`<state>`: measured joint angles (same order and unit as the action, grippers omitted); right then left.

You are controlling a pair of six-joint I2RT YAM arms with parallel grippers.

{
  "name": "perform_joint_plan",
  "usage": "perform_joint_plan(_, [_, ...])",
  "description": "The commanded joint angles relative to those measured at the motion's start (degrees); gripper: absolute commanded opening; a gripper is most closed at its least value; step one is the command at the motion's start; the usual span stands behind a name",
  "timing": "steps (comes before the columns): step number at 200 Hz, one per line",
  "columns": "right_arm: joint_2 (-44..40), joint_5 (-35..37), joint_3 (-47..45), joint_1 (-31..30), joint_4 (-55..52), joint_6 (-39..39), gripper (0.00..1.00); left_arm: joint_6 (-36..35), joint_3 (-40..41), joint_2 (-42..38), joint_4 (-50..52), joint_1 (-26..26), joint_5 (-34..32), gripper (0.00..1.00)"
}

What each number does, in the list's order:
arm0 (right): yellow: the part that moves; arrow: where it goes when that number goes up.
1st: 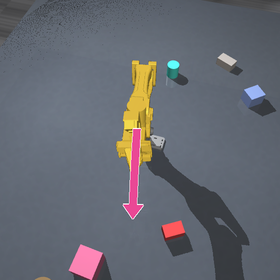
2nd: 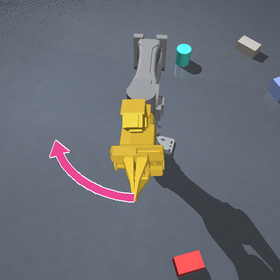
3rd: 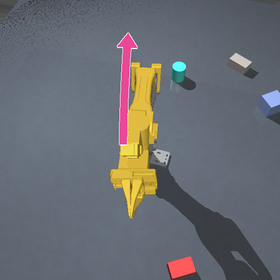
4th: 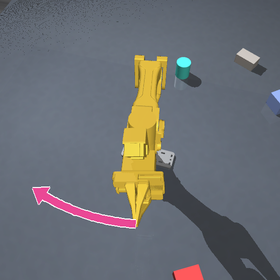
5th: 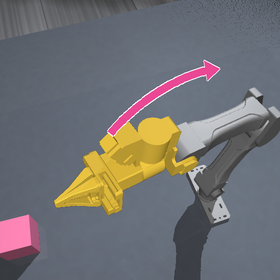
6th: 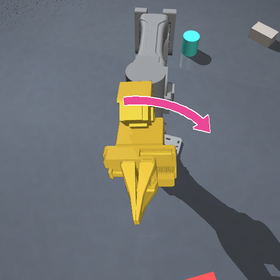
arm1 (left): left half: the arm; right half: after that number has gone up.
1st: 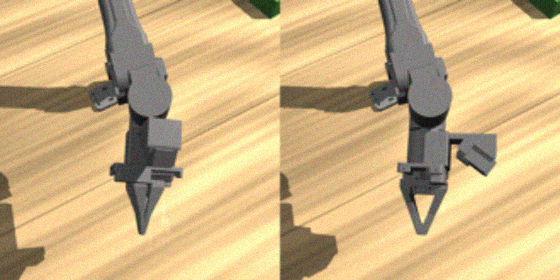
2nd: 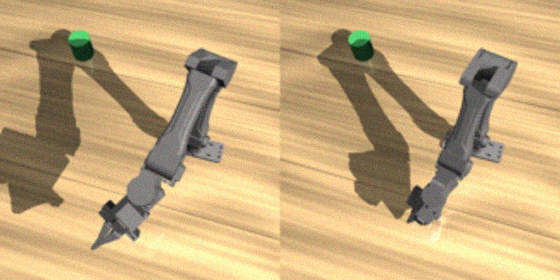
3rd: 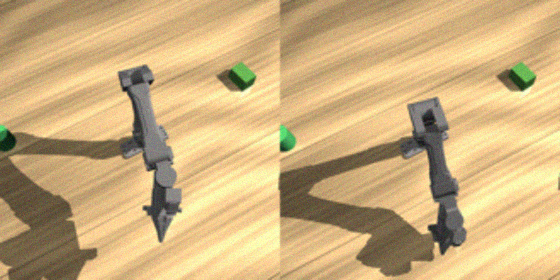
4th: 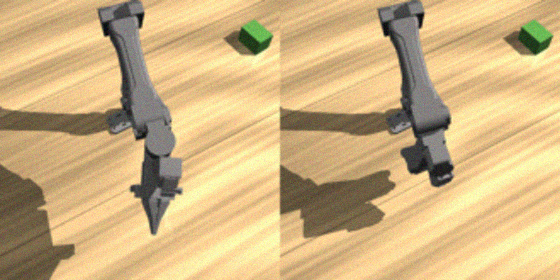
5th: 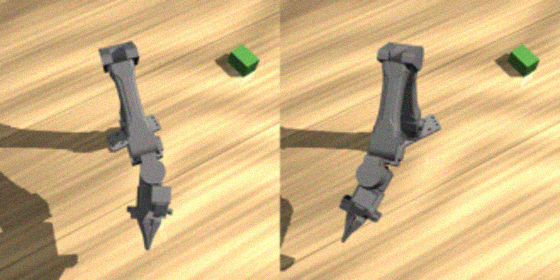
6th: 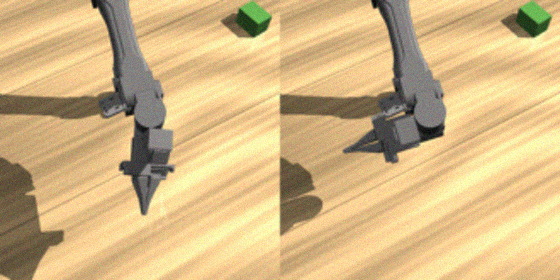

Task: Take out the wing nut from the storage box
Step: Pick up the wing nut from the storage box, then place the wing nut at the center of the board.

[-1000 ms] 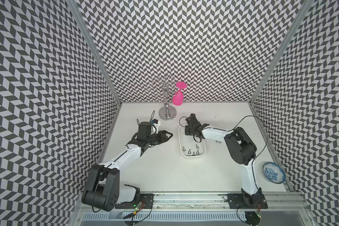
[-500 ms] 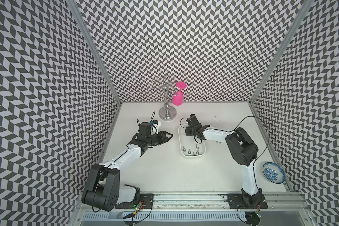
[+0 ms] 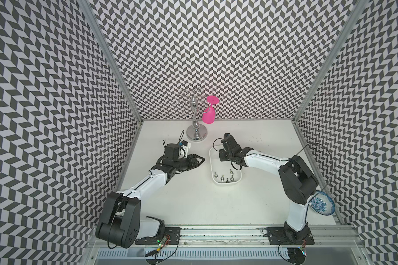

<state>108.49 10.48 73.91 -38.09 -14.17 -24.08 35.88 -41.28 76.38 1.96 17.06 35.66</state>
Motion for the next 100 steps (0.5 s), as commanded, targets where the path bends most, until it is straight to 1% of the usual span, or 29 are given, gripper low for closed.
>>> perform_joint_plan(1, [-3.4, 2.4, -0.3, 0.1, 0.0, 1.1, 0.00, 0.7, -2.1, 0.0, -2.7, 1.8, 0.2, 0.55])
perform_joint_plan(32, [-5.0, 5.0, -0.1, 2.0, -0.9, 1.4, 0.00, 0.8, -4.7, -0.1, -3.1, 6.1, -1.6, 0.55])
perform_joint_plan(60, [-5.2, 4.6, -0.6, 7.4, -0.1, 1.3, 0.00, 0.3, -7.1, 1.0, -3.6, 10.5, -2.9, 0.55])
perform_joint_plan(100, [-1.4, 5.3, -0.4, 14.8, 1.0, 1.1, 0.00, 0.4, -9.7, 4.4, -4.7, 15.8, -3.4, 0.55])
